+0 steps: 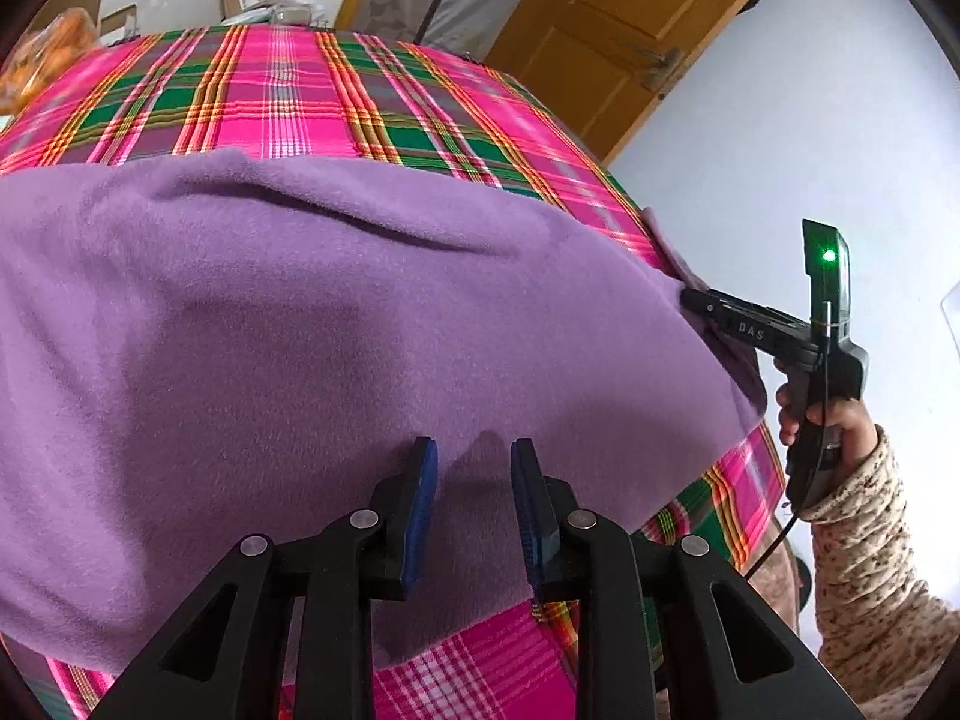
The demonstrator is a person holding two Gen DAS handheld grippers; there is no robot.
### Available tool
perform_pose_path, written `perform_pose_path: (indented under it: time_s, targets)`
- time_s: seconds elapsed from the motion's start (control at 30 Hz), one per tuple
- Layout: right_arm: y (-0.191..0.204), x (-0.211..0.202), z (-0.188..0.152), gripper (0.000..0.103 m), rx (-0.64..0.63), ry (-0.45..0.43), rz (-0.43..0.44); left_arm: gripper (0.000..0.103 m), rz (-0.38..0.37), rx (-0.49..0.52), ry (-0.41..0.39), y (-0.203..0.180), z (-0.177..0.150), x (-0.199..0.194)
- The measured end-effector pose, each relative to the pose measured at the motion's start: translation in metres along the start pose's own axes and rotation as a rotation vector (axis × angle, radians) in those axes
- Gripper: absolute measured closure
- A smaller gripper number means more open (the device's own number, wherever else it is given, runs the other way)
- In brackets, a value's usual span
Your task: Fold clothes
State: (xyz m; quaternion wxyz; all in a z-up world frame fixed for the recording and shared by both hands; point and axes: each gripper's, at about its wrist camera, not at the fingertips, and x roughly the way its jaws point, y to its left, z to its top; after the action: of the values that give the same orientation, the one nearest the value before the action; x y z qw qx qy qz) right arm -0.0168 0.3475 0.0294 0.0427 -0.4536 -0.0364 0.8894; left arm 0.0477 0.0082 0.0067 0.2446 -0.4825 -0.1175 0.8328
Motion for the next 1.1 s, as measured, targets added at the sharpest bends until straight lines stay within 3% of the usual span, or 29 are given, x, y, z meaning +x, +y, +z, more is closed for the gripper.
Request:
perform_pose_path:
  time_s: [0.07, 0.13, 0.47, 0.67, 1.1]
  targets:
    - [-0.006, 0.000, 0.000, 0.076, 0.025, -0.008, -0.008, 0.077, 0.004, 0.001, -0.004, 0.000, -0.002, -0.001]
    - [-0.012, 0.000, 0.000, 0.098, 0.051, -0.017, -0.017, 0.077, 0.003, -0.004, -0.007, 0.000, -0.003, -0.002]
    - [-0.064, -0.033, -0.026, 0.098, 0.254, -0.130, -0.001, 0.077, 0.009, -0.016, -0.011, -0.003, -0.002, 0.003]
    - [-0.105, -0.042, -0.066, 0.098, 0.443, -0.159, 0.024, 0.077, 0.004, -0.021, -0.014, -0.002, -0.002, 0.002]
    - [-0.138, -0.047, -0.086, 0.099, 0.631, -0.221, 0.157, 0.077, -0.005, -0.044, -0.014, 0.000, -0.003, 0.001]
